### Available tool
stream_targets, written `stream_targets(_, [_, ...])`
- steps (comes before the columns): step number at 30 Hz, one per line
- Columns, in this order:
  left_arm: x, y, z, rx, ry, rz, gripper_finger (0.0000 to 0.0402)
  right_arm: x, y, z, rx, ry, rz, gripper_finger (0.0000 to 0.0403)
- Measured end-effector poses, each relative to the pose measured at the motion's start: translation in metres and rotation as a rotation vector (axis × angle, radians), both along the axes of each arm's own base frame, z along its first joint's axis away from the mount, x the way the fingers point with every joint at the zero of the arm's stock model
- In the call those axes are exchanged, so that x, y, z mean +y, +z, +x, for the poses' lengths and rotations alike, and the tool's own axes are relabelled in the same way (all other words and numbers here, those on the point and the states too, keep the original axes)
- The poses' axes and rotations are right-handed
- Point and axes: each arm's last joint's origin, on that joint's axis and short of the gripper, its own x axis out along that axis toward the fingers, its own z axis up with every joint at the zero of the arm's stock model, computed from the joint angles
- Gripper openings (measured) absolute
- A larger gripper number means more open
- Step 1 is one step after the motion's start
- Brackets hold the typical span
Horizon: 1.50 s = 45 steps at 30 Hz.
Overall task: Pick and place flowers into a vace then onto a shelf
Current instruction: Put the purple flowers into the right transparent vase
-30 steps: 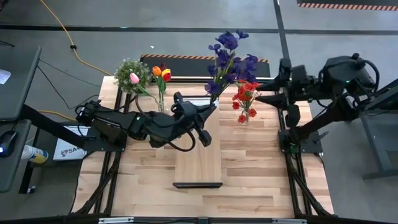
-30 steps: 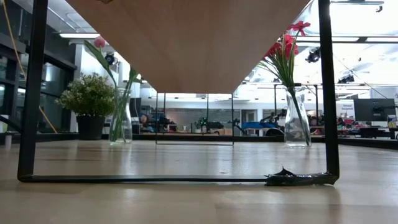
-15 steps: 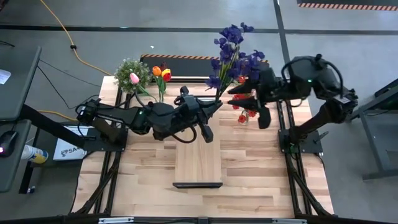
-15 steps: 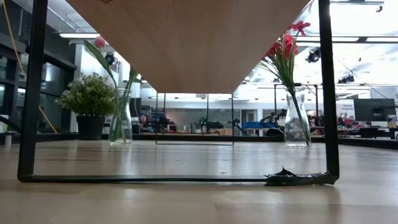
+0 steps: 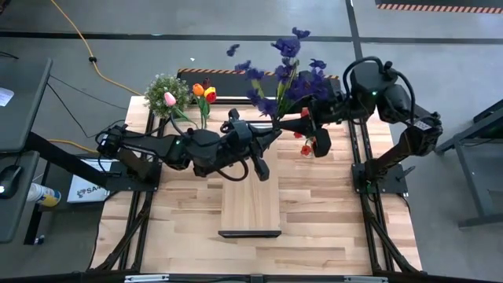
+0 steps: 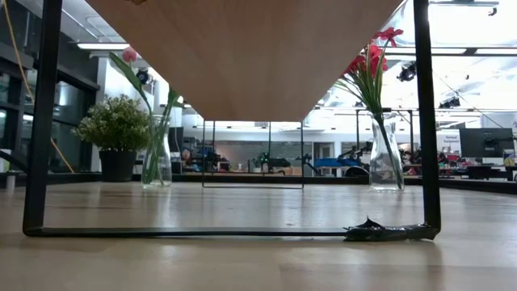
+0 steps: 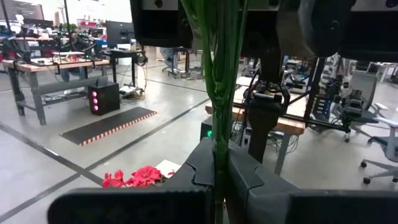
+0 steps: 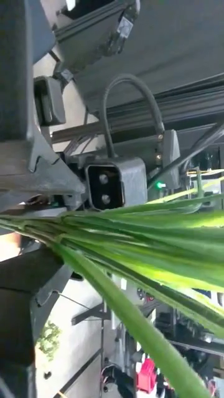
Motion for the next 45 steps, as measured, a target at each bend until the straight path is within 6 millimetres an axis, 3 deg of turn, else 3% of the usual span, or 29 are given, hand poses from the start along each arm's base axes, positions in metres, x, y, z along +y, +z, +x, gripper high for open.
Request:
stream_targets(11, [0.000, -0.002, 0.000, 0.018, 0.000, 0.005, 0.0042, 0.000, 0.003, 0.001, -0.039, 0.001, -0.030, 0.0120])
stream_targets(16, [0.000, -0.002, 0.000, 0.019, 0.000, 0.005, 0.0042, 0.000, 0.003, 0.001, -0.044, 0.001, -0.055, 0.0085])
stream_targets(22, [0.000, -0.002, 0.000, 0.022, 0.001, 0.006, 0.0042, 0.000, 0.004, 0.000, -0.051, 0.003, -0.090, 0.0015])
stream_targets(29, [0.000, -0.002, 0.000, 0.024, 0.003, 0.007, 0.0044, 0.000, 0.004, -0.001, -0.050, 0.000, -0.114, 0.0008])
stream_targets(37, [0.000, -0.004, 0.000, 0.046, 0.004, 0.013, 0.0173, -0.001, 0.007, -0.009, -0.064, -0.021, -0.144, 0.0005])
stream_targets(45, [0.000, -0.006, 0.000, 0.061, 0.009, 0.017, 0.0264, -0.007, 0.019, -0.046, -0.077, -0.187, -0.212, 0.0002])
